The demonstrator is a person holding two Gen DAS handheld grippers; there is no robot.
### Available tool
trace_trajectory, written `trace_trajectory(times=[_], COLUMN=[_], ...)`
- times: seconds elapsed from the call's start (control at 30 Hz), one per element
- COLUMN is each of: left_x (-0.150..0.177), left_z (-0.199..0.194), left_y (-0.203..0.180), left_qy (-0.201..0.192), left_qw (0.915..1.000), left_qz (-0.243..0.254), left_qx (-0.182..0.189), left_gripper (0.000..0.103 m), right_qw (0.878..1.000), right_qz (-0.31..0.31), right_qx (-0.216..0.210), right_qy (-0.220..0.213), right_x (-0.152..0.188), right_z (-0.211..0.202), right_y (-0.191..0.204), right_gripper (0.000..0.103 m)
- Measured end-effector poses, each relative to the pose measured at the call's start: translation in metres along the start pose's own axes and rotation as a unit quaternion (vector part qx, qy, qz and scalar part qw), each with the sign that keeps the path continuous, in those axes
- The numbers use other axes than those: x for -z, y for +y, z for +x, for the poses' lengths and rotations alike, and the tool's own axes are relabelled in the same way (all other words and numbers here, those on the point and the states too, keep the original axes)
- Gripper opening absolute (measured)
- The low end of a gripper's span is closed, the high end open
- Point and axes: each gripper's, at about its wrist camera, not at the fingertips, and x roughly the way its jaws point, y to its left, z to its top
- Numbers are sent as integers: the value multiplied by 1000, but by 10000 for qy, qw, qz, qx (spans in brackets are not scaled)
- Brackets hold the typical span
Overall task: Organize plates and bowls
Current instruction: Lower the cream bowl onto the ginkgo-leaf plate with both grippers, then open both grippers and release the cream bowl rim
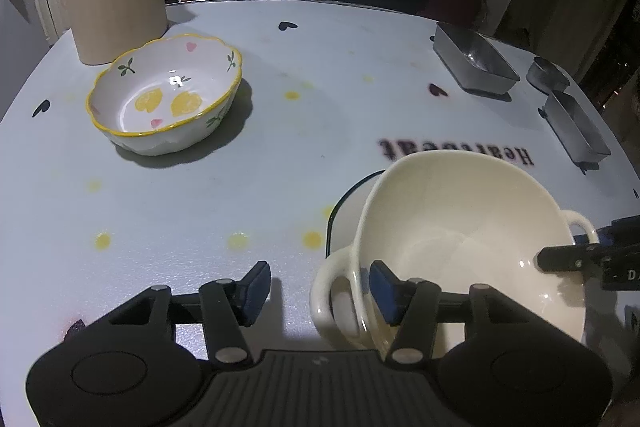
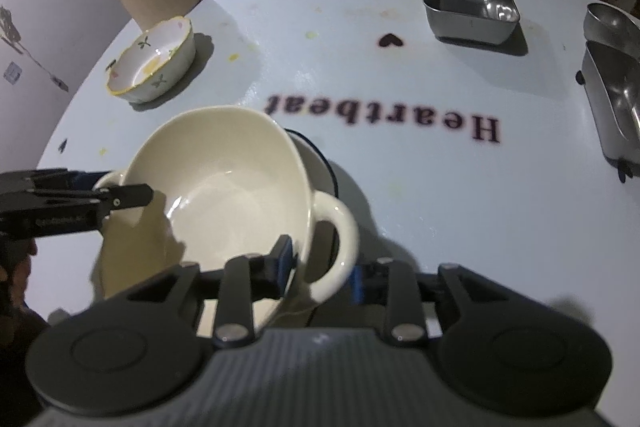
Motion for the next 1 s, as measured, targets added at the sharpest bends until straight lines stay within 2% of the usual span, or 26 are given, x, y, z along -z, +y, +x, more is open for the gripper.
trace_trajectory(times=[0.13,0.5,0.57,0.77,0.87,1.0], left_x=[-1,-1,-1,0,0,2], left_z=[-1,-2,-2,-3,-1,1], left_y=[-3,-1,-1,-6,-7,-8], left_qy=[6,39,43,-1,19,135], left_qw=[9999,9999,9999,9995,9988,9992], left_qz=[91,115,111,228,278,277], left_qx=[-41,-106,-119,-240,-397,-238], left_gripper=[58,58,58,60,72,91], right_qw=[9999,9999,9999,9999,9998,9998], right_qz=[-8,-7,-29,25,101,144], right_qx=[120,11,19,14,1,57], right_qy=[125,133,141,148,146,81], right_x=[0,0,0,0,0,1], right_z=[8,11,12,13,14,17], right_y=[-2,-4,-5,-7,-10,-15], right_gripper=[41,42,47,52,57,70])
